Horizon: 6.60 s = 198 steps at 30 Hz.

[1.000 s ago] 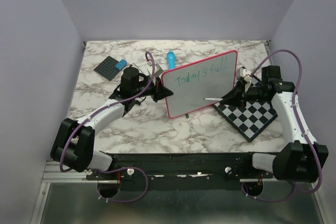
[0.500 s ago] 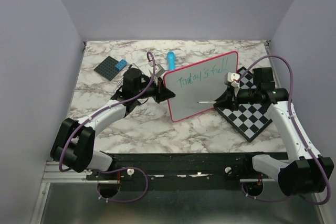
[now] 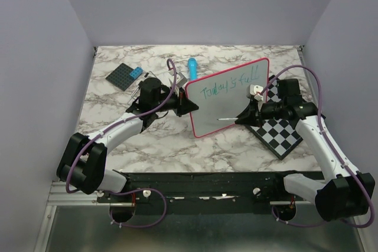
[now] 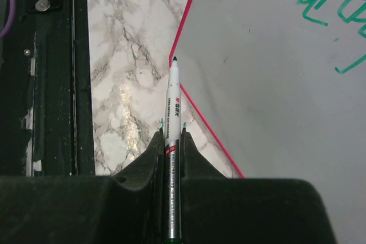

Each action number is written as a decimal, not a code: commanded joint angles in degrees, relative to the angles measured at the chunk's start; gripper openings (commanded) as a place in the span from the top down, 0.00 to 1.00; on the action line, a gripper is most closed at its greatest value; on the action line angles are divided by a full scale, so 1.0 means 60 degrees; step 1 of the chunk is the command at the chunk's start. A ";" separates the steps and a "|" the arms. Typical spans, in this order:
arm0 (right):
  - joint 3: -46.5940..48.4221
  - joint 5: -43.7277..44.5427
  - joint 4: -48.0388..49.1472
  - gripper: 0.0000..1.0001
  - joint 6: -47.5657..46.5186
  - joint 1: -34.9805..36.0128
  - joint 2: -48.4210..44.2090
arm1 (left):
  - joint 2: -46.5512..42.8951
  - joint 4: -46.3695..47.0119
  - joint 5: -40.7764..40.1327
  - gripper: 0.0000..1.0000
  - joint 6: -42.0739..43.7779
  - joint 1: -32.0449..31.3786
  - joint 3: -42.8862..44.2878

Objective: Write a sentence on the whiteboard

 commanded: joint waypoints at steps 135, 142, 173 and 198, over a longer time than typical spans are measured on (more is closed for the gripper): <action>-0.0036 0.2272 0.3023 1.00 0.1132 0.1646 0.1354 | 0.0328 -0.1791 -0.0390 1.00 0.0951 -0.0187 -0.0013; 0.0155 0.2214 0.3184 1.00 0.1337 0.1690 0.1501 | 0.0343 -0.1791 -0.0390 1.00 0.0951 -0.0187 -0.0013; 0.0302 0.2155 0.3346 0.99 0.1865 0.1793 0.1677 | 0.0372 -0.1850 -0.0331 1.00 0.1010 -0.0187 0.0016; 0.0199 0.2683 0.2979 1.00 0.1498 0.1397 0.1325 | 0.0372 -0.1967 -0.0317 1.00 0.1098 -0.0187 0.0045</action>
